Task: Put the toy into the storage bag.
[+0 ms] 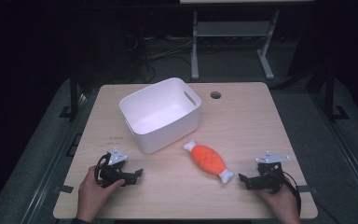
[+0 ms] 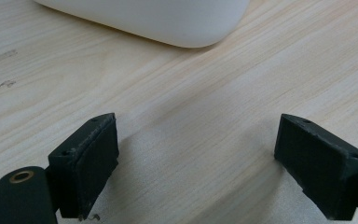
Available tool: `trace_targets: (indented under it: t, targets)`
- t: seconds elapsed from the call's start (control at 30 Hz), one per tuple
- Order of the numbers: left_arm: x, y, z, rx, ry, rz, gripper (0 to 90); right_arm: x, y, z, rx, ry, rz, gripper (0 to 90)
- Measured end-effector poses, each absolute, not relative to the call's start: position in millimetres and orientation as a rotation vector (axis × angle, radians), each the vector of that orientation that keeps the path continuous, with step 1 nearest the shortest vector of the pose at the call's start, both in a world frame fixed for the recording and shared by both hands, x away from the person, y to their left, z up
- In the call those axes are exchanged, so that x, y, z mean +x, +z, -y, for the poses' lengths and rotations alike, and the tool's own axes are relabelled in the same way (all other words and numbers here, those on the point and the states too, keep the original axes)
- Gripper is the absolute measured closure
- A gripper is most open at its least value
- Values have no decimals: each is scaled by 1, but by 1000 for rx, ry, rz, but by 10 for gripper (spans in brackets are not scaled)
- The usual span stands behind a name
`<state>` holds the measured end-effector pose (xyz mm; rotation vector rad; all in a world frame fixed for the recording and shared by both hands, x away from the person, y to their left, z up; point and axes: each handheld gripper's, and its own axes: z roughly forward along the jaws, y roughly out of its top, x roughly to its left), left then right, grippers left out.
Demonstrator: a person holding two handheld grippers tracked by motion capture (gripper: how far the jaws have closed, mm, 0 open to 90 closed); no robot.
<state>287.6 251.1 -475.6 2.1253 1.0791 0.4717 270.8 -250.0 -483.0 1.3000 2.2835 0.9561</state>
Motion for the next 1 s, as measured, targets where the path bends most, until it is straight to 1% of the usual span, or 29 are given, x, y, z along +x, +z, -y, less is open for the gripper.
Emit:
trace_targets:
  t: [0.23,0.43,0.6,1.0]
  targets:
    - [288,-476,-251,2126,472,-1079,126,271,-483,254,1311,989,-2286,3]
    - [288,-476,-251,2125,472,-1079,126,268,-482,254,1279,952,-2313,2]
    - [288,-476,-251,2125,472,-1079,126,268,-476,255,1289,917,-2314,2]
    - [288,-476,-251,2125,472,-1079,126,267,-460,260,1281,973,-2291,2]
